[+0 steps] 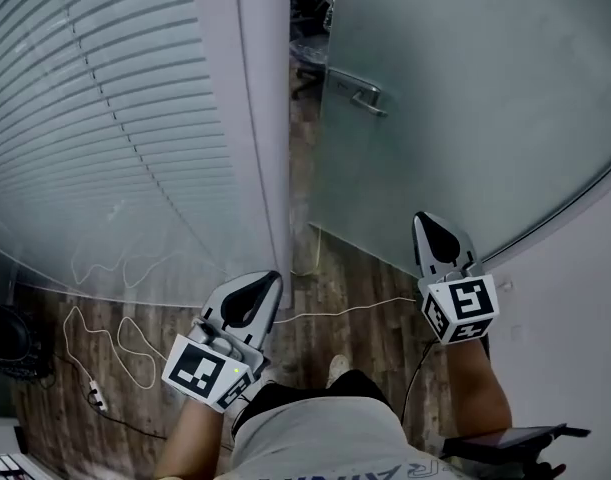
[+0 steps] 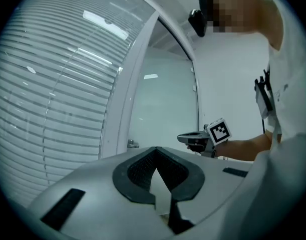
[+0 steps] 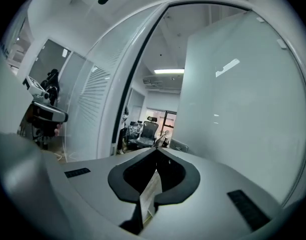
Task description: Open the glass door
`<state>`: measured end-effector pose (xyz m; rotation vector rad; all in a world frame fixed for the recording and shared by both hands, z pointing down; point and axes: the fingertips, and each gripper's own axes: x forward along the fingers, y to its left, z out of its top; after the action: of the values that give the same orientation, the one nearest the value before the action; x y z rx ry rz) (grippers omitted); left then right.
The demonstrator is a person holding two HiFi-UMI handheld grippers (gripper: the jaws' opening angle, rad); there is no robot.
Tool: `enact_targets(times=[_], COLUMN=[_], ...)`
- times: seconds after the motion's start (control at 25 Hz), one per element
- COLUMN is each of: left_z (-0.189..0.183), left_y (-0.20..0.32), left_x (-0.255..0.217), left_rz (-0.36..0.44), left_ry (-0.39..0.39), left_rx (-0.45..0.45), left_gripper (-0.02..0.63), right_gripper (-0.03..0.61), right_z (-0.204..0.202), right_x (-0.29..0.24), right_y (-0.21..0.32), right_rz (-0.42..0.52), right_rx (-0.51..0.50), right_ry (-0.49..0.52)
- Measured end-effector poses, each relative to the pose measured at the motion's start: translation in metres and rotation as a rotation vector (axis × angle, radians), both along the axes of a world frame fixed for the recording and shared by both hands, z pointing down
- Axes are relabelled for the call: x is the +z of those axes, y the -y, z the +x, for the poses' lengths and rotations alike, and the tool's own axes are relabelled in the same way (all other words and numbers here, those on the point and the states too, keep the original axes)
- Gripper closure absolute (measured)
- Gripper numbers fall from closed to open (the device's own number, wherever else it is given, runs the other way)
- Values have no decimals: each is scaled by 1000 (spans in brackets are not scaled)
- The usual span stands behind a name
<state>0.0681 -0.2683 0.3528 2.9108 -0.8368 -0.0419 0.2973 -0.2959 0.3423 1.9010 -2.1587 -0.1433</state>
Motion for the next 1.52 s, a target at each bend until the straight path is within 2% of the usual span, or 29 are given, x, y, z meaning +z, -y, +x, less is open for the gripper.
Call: enact_targets(times=[0.32,0.44,0.64,1.04,1.24,1.52], left_z=[-43,-56,-62,-50,-35,-29], left_y=[-33,-37,-45,-110,-150,-199], left_x=[-5,-7,-8,-9,-16,-25], left_rz=[30,24,14,14,69,40], left_ry=[22,18,14,28,118,126], left_rx=[127,125,122,142,147,169], left_gripper=[614,614,614,614,614,614], right_gripper=[575,575,575,575,575,575], right_z=[-78,-105,-134,-117,-99,-92], right_x=[-12,-19,-22,-24,-34,-34], right_y=[-92,-119,-150,-237,-274,-323], right_rz=[17,35,57,97,103,97], right_rx=[45,16,-61,-9,19,25], right_ry=[35,63,33,60,102,129])
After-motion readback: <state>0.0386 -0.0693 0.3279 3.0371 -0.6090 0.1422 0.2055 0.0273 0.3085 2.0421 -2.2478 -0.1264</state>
